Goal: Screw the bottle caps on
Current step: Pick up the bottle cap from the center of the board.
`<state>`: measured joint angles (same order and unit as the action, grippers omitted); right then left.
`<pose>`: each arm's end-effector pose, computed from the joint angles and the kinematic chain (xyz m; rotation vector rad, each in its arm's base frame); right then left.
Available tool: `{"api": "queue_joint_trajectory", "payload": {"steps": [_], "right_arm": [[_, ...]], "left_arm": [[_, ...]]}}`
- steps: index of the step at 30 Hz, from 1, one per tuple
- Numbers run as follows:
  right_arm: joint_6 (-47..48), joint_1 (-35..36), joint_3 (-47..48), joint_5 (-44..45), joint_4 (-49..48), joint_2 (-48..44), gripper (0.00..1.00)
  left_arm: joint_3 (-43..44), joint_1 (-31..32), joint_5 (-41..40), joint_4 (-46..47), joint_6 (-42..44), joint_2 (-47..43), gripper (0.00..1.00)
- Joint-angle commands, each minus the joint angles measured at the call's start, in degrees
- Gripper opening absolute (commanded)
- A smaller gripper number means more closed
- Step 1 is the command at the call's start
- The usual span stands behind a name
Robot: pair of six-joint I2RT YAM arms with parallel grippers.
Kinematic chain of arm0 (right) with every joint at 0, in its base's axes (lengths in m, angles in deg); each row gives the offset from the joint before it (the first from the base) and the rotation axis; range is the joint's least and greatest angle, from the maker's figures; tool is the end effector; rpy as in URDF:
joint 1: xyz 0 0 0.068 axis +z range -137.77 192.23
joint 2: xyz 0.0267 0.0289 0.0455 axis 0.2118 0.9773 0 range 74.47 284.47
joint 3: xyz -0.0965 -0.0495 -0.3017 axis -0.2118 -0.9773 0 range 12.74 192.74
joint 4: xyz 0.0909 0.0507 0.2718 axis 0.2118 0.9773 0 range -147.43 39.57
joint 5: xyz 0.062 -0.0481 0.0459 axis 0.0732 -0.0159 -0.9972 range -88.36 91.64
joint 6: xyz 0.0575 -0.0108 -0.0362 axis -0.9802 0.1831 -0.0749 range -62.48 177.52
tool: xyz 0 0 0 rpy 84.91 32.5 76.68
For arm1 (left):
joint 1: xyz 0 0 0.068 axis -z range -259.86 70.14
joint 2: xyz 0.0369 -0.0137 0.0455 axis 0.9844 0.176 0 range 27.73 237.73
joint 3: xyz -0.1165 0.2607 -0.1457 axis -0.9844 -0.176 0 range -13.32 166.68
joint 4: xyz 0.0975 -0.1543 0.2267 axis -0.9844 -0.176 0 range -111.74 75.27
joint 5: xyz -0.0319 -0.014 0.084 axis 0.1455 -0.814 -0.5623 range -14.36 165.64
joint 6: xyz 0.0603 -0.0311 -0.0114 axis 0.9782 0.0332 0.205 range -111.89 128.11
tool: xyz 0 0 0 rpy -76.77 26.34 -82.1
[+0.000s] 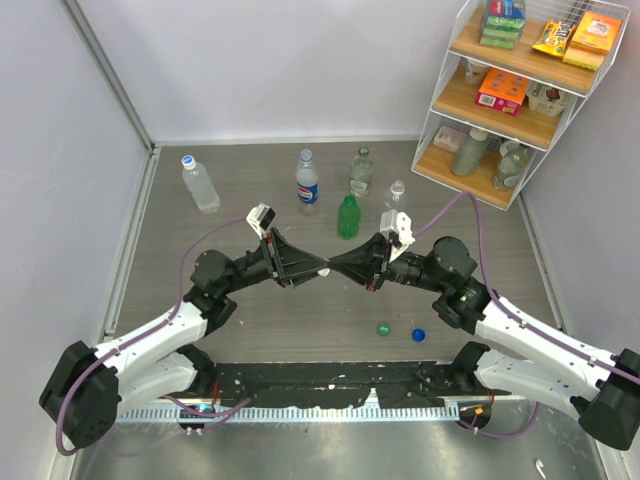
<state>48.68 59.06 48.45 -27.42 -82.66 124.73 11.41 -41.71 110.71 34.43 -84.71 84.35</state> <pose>0.1327 0.1811 0.3656 -0.8954 1.2165 1.1423 0.1598 -0.1660 0.3153 -0.1263 1.7568 -2.2126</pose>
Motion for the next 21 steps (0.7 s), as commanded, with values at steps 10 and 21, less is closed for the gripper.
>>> {"api": "queue_joint_trajectory", "payload": {"steps": [10, 21], "right_arm": [[2.95, 0.37, 4.11, 1.20, -0.78, 1.86, 0.14], [1.02, 0.28, 6.13, 9.81, 10.10, -2.35, 0.66]], "left_arm": [[1.98, 0.61, 2.46, 5.41, -1.32, -0.72, 0.28], [7.69, 0.52, -2.36, -18.21, 14.67, -3.26, 0.16]]}}
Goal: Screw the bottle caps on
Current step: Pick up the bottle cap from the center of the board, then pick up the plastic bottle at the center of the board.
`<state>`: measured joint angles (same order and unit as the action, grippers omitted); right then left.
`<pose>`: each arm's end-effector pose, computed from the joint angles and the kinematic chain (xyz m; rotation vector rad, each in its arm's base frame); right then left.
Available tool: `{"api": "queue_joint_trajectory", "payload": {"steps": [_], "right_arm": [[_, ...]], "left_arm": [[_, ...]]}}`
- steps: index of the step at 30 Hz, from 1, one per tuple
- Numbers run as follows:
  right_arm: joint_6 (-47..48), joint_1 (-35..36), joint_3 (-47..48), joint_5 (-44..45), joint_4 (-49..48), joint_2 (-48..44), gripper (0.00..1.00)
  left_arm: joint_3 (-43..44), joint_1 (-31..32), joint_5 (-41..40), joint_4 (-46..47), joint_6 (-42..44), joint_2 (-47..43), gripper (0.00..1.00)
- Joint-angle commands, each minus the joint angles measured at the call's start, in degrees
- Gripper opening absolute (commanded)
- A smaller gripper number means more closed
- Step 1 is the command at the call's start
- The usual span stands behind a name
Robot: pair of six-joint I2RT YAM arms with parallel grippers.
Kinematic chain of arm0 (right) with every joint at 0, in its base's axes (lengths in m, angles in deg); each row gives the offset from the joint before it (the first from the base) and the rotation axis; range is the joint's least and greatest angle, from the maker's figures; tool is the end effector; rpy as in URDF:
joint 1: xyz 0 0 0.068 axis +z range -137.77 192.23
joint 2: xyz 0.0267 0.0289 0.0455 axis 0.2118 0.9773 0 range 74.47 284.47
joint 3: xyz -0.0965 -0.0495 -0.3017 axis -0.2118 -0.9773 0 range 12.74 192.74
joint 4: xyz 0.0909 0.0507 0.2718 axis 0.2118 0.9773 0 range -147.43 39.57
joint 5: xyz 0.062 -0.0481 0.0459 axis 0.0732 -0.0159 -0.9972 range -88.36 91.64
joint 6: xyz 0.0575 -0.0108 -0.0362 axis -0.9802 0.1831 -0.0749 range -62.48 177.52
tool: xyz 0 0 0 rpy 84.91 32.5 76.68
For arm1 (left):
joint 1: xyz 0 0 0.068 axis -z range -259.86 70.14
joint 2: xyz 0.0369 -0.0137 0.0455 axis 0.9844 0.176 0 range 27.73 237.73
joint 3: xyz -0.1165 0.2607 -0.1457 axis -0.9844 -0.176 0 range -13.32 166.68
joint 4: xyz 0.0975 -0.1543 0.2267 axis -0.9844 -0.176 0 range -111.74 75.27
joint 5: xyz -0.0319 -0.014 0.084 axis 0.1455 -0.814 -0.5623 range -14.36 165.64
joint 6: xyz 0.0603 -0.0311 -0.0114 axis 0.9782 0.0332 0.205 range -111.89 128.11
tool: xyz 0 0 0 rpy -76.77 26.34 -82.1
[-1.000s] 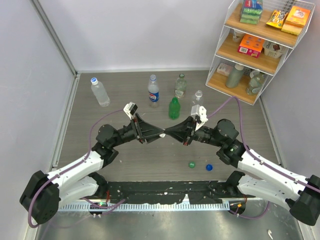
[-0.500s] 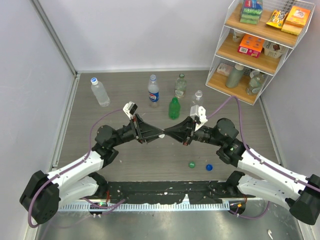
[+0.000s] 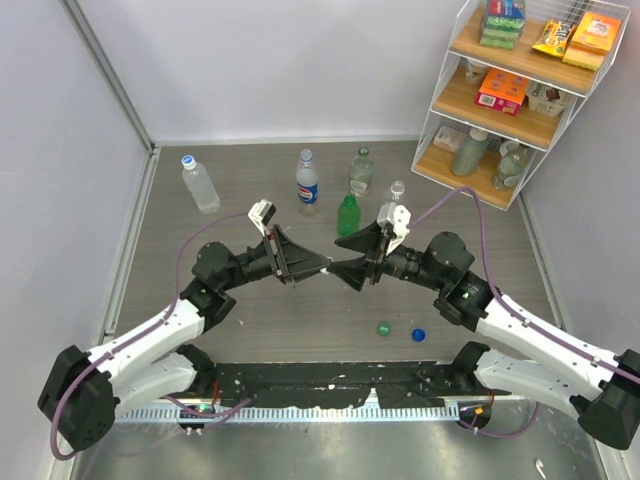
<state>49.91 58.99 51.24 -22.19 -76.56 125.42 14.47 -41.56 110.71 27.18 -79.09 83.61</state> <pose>0.1408 0.1826 0.3701 -0.8465 1.3076 1.0627 0.1627 -0.1691 0.3240 -0.0781 1.7919 -2.1277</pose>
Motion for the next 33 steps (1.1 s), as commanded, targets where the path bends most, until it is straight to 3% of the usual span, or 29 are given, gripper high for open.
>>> {"api": "queue_joint_trajectory", "payload": {"steps": [1, 4, 5, 7, 9, 12, 14, 16, 18, 23, 29, 33], "right_arm": [[-0.03, 0.43, 3.60, 4.85, 5.06, -3.49, 0.68], [-0.81, 0.43, 2.99, 10.09, 8.32, -6.04, 0.72], [-1.69, 0.35, 1.85, 12.56, 8.50, -6.74, 0.78], [-3.19, 0.26, -0.78, 22.30, 8.59, -9.11, 0.88], [-5.74, 0.26, -4.29, 38.89, 6.49, -11.49, 1.00], [-2.85, 0.08, -12.37, 59.27, 0.70, -13.60, 1.00], [-0.74, -0.79, -16.59, 64.93, -4.67, -13.08, 1.00], [-0.82, -3.60, -19.85, 63.49, -10.20, -11.33, 1.00], [-1.43, -8.69, -22.49, 56.64, -16.88, -7.82, 1.00], [-5.58, -24.59, -23.91, 41.62, -33.12, 8.94, 1.00], [9.78, -26.28, -24.26, 28.42, -52.81, 24.95, 0.99], [12.80, -28.91, -23.47, 25.70, -52.77, 28.84, 0.97]], "left_arm": [[4.81, 0.28, -3.33, -12.63, 10.63, -3.05, 0.16], [6.04, 0.28, -7.11, -19.56, 15.29, -5.68, 0.16], [7.00, 0.19, -8.60, -21.94, 17.83, -6.65, 0.16], [9.20, 0.19, -13.68, -30.44, 22.93, -9.63, 0.17], [12.10, 0.28, -20.79, -41.33, 27.76, -11.66, 0.17], [14.13, 0.19, -31.78, -51.65, 32.61, -14.21, 0.17], [14.13, 0.19, -36.19, -54.29, 34.19, -15.44, 0.17], [14.22, 0.28, -37.53, -54.74, 35.43, -15.97, 0.18], [14.48, 0.19, -38.14, -54.92, 36.22, -15.80, 0.18], [15.80, 0.19, -37.45, -56.24, 37.45, -14.39, 0.17], [16.24, 0.28, -37.62, -56.32, 38.77, -13.60, 0.17], [16.33, 0.19, -37.88, -56.50, 39.73, -14.04, 0.17]]}}
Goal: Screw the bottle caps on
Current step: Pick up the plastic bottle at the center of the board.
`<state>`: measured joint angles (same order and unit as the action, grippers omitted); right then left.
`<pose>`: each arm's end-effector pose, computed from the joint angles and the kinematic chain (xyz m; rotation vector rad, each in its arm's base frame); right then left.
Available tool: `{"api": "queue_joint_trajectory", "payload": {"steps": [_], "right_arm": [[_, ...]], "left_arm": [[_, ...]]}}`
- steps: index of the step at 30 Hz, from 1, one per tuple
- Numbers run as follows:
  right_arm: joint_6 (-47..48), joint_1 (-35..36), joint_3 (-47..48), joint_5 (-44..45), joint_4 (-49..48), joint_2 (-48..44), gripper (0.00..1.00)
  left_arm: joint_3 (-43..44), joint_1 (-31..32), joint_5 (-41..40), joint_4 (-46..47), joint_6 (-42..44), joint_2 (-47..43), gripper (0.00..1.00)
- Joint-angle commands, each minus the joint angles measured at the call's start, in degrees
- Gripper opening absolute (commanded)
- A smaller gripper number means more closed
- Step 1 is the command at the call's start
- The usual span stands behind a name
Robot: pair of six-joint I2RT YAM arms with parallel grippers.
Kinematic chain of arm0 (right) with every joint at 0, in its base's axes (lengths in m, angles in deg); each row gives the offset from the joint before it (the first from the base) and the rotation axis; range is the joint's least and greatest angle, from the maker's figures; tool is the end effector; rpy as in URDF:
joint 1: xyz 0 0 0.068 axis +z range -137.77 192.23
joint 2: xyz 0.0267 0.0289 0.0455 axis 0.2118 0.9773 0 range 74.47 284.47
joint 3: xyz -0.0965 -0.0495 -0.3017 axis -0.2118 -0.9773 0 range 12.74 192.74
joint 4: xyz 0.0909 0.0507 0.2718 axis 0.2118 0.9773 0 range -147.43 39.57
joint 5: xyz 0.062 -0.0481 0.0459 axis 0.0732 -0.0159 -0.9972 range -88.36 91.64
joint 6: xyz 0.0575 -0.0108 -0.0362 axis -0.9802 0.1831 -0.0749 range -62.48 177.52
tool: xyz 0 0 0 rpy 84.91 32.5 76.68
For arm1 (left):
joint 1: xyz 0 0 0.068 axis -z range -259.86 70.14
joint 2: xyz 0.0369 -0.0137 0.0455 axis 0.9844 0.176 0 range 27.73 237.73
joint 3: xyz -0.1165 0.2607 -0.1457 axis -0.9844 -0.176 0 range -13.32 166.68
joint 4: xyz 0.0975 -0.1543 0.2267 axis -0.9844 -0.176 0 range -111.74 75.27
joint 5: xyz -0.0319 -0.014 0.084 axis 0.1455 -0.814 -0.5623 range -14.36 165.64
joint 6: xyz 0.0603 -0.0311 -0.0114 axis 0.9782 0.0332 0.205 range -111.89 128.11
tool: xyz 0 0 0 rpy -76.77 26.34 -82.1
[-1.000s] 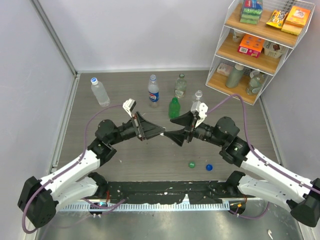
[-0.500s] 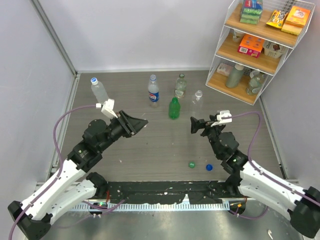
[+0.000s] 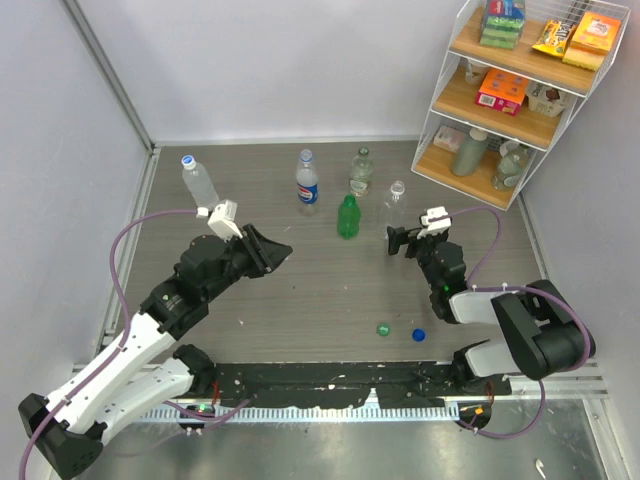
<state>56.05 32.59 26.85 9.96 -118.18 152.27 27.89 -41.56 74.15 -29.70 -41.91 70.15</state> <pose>0.2455 0.0826 0.1917 -0.1555 1.6170 0.1758 0.1508 -0.1171 0.3427 -0.2222 1.9750 -1.0215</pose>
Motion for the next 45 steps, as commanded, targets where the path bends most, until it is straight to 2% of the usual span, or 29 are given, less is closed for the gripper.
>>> {"api": "queue_joint_trajectory", "payload": {"steps": [1, 4, 7, 10, 13, 28, 33, 39, 45], "right_arm": [[6.40, -3.39, 1.44, -7.43, -10.97, 2.44, 0.97], [4.99, -4.80, 3.11, -10.77, -10.88, 4.20, 0.96], [4.37, -5.77, 5.57, -18.30, -8.51, 5.69, 0.95], [3.41, -5.77, 8.20, -20.45, -7.46, 7.10, 0.94], [4.63, -5.94, 11.81, -21.84, -1.15, 8.68, 0.93], [2.09, -7.88, 22.09, -23.08, 9.15, 14.48, 0.90], [1.92, -8.06, 26.14, -23.17, 13.72, 16.24, 0.85], [1.48, -8.06, 26.67, -20.44, 14.26, 16.68, 0.82], [1.56, -7.97, 30.18, -19.92, 18.29, 18.70, 0.73]], "left_arm": [[2.91, 0.19, -1.05, 0.55, 2.99, -0.75, 0.18], [3.52, 0.28, -1.23, 0.11, 3.79, -1.02, 0.18], [4.05, 0.19, -1.14, 0.02, 4.40, -0.76, 0.19], [4.32, 0.28, -2.71, -0.07, 4.58, -0.75, 0.19], [5.10, 0.19, -4.65, -0.77, 5.02, -0.32, 0.19], [10.82, 0.28, -5.80, -0.42, 8.71, 3.55, 0.20], [12.58, 0.19, -6.33, -0.60, 9.50, 5.13, 0.20], [14.42, 0.19, -6.94, -0.51, 10.82, 5.84, 0.20], [15.22, 0.19, -7.29, -0.95, 10.91, 6.54, 0.20]]}}
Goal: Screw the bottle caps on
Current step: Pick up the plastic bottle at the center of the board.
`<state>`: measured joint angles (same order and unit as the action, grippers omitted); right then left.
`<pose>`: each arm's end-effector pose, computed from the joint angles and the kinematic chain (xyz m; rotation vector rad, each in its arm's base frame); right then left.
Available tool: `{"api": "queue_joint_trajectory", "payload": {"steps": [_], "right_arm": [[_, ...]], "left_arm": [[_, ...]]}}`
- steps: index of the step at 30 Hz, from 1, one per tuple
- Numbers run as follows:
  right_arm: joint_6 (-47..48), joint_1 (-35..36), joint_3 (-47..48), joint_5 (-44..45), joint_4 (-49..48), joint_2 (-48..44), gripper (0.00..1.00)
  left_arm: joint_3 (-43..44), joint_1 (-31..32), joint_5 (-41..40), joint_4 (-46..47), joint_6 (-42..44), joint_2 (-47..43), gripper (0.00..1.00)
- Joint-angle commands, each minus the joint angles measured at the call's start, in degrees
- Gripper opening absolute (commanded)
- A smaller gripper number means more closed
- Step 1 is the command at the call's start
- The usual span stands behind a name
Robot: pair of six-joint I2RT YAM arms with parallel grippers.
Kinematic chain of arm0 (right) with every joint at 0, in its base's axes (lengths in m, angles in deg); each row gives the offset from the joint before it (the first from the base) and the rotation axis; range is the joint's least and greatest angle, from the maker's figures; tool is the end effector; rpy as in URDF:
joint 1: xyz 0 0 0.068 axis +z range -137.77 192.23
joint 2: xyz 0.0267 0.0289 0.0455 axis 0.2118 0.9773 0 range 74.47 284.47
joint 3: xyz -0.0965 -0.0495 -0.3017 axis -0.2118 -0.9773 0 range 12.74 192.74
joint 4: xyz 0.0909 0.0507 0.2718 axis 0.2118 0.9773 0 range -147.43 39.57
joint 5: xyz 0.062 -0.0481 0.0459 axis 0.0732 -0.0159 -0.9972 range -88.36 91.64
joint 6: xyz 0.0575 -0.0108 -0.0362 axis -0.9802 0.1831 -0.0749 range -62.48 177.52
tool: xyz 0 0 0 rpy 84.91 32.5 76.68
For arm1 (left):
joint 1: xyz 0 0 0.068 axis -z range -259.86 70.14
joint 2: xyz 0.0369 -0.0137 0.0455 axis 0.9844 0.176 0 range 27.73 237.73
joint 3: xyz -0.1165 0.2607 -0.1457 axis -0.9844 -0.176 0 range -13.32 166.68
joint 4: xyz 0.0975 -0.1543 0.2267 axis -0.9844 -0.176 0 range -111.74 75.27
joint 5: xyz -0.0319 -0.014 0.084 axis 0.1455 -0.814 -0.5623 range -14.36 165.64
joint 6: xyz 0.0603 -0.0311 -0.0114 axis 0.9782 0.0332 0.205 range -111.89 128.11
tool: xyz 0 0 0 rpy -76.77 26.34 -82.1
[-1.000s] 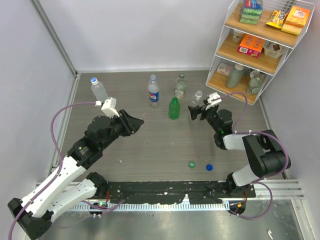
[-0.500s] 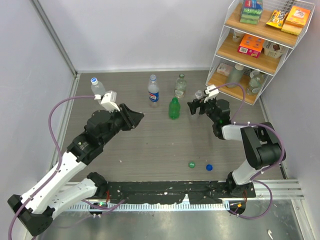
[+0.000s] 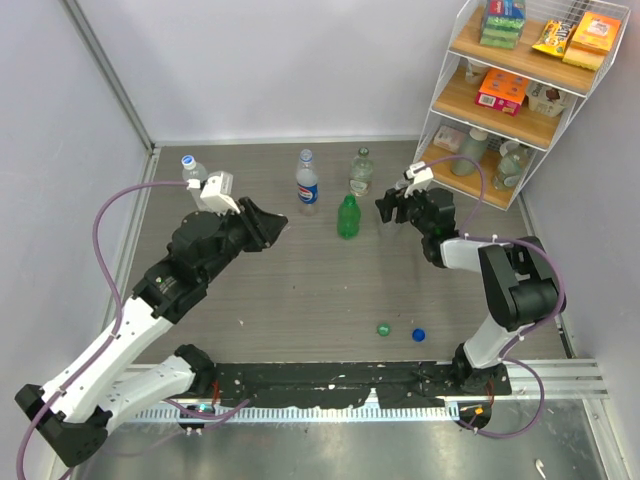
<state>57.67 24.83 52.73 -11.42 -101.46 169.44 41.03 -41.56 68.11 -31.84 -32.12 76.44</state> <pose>0.3687 0.0954 0.2091 -0.3612 1.7335 0.3583 0.1687 -0.1238 0.4099 -0.1307 1.8493 -0.8636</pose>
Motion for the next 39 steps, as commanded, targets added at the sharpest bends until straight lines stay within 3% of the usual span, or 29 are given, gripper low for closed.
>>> {"api": "queue_joint_trajectory", "payload": {"steps": [1, 21, 26, 31, 36, 39], "right_arm": [[-0.14, -0.29, 4.92, 1.37, 2.71, 1.87, 0.72], [4.42, -0.30, 6.33, 0.15, 10.54, 0.73, 0.75], [4.87, -0.30, 5.02, -0.65, 8.54, -0.05, 0.71], [8.73, -0.29, 2.12, -5.12, 3.43, -0.76, 0.50], [10.75, -0.30, 1.15, -7.49, 4.56, -4.61, 0.46], [11.90, -0.30, 1.85, -11.45, 10.96, -9.53, 0.46]], "left_arm": [[1.99, 0.19, -1.26, 1.19, 1.12, 0.16, 0.20], [1.90, 0.19, -1.44, 0.76, 1.82, -1.34, 0.20], [2.17, 0.28, -1.52, 0.32, 2.08, -0.89, 0.20], [2.17, 0.19, -1.79, 0.32, 2.17, -0.72, 0.20], [2.69, 0.19, -1.26, -0.74, 2.35, -0.63, 0.20], [2.52, 0.19, 1.98, 1.27, 2.35, -0.72, 0.20]]}}
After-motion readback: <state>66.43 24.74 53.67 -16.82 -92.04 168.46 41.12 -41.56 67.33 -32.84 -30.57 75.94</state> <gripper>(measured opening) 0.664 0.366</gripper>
